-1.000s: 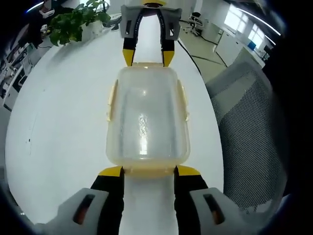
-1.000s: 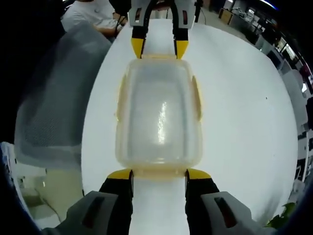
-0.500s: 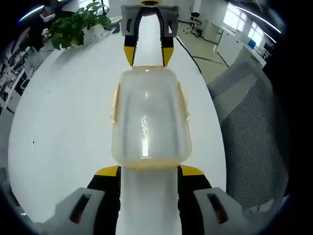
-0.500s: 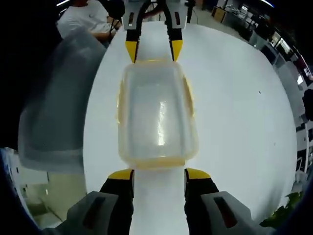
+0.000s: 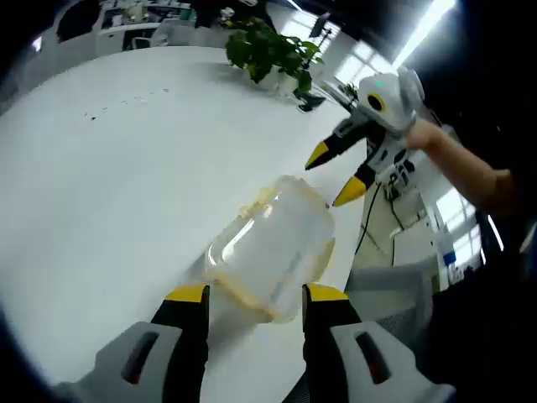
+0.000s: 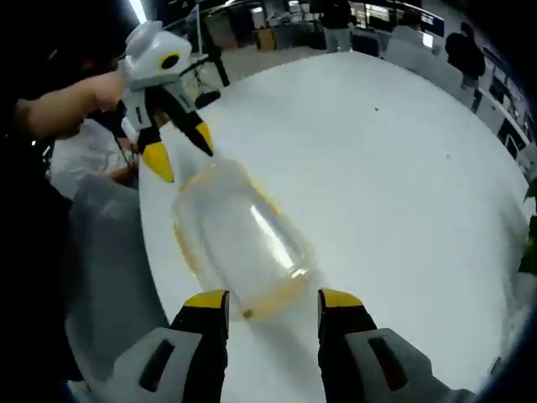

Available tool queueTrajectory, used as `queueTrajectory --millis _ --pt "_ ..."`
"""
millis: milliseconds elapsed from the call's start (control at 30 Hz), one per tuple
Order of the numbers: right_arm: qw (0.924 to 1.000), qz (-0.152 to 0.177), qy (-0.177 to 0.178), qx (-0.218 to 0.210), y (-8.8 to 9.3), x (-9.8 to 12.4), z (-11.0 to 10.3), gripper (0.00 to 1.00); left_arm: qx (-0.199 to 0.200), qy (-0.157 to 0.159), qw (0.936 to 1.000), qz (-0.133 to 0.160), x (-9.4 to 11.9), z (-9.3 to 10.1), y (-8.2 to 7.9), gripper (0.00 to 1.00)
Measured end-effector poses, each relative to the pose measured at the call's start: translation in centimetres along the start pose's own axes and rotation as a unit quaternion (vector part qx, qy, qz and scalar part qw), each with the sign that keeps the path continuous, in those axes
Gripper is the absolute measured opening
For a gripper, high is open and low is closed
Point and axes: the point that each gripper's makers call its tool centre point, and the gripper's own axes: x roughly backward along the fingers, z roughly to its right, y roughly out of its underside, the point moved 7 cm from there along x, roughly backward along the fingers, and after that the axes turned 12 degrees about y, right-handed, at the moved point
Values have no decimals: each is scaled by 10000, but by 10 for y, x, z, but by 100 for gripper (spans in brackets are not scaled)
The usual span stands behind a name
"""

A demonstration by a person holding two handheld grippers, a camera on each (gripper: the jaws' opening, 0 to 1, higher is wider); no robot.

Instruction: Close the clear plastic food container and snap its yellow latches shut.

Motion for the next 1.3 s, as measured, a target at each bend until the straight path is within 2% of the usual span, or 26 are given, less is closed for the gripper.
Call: queueTrajectory --millis 100,200,300,333,433,500,600,700,767,1000,1133,1200,1300 --pt "9988 146 -12 -465 4 -2 -4 41 286 -13 9989 382 -2 -1 5 43" --pt "9966 209 106 -796 12 -6 -4 41 540 -270 9971 471 -6 -6 17 43" --pt "9893 359 167 -1402 17 -7 -4 39 801 -357 9939 665 -10 -6 23 43" --pt "9866 421 176 -1564 19 -7 -4 39 867 -429 9919 821 -11 -6 23 43" --pt "9818 496 142 -1827 23 -8 -9 38 848 -592 9916 782 -16 -5 28 43" --pt "9817 511 174 -1827 26 -8 -11 37 900 -630 9906 811 -19 -6 29 43" --pt "9775 578 304 -2006 28 -8 -9 34 1141 -652 9854 1081 -21 -4 28 42" --pt "9745 628 268 -2140 28 -8 -11 32 1009 -783 9858 1091 -23 -1 29 40" --pt "9752 625 299 -2103 28 -10 -12 32 1049 -767 9860 1049 -25 0 32 38" --pt "9753 593 284 -2111 29 -12 -15 31 1017 -912 9831 1221 -21 2 36 38" --pt "9773 615 345 -1997 27 -13 -15 31 797 -1044 9859 1033 -22 1 40 34" --pt "9786 610 342 -1935 25 -13 -17 29 871 -1041 9842 1134 -21 1 39 34" --pt "9797 629 335 -1874 23 -15 -17 29 779 -1054 9849 1133 -23 3 39 34"
